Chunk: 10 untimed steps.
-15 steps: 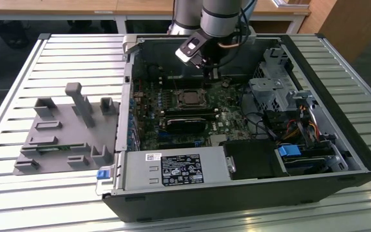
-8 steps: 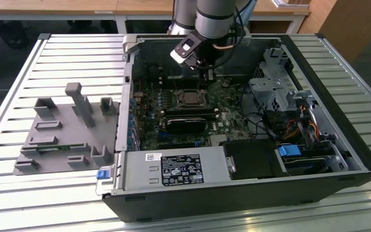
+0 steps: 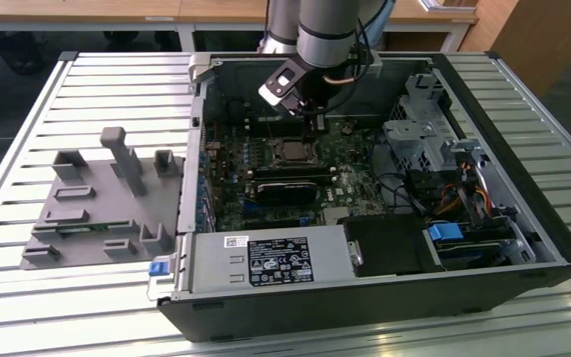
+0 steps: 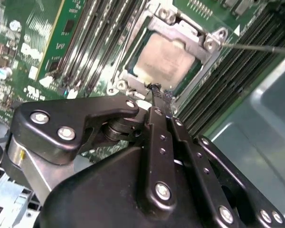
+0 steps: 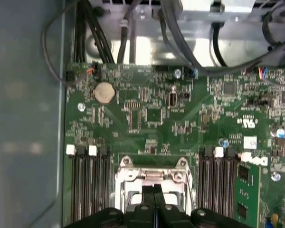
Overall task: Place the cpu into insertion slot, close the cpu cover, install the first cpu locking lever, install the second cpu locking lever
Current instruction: 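Close the cpu cover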
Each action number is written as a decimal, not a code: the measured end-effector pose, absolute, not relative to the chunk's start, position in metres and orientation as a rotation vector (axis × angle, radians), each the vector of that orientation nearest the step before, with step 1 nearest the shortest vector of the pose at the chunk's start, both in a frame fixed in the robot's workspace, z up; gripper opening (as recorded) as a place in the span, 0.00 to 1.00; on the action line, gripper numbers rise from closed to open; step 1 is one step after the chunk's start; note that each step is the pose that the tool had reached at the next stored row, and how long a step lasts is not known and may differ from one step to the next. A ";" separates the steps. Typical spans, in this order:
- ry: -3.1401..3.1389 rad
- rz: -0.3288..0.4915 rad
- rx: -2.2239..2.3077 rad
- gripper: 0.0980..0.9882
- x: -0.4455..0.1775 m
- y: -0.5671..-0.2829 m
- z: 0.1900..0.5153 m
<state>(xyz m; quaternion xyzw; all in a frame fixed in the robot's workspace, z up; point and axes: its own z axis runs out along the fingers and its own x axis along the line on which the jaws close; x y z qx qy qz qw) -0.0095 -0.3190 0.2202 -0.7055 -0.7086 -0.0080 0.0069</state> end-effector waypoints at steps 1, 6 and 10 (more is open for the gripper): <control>-2.216 -0.025 -2.207 0.01 -0.012 -0.319 0.220; -2.216 -0.026 -2.206 0.01 -0.022 -0.319 0.217; -2.215 -0.028 -2.205 0.01 -0.030 -0.319 0.215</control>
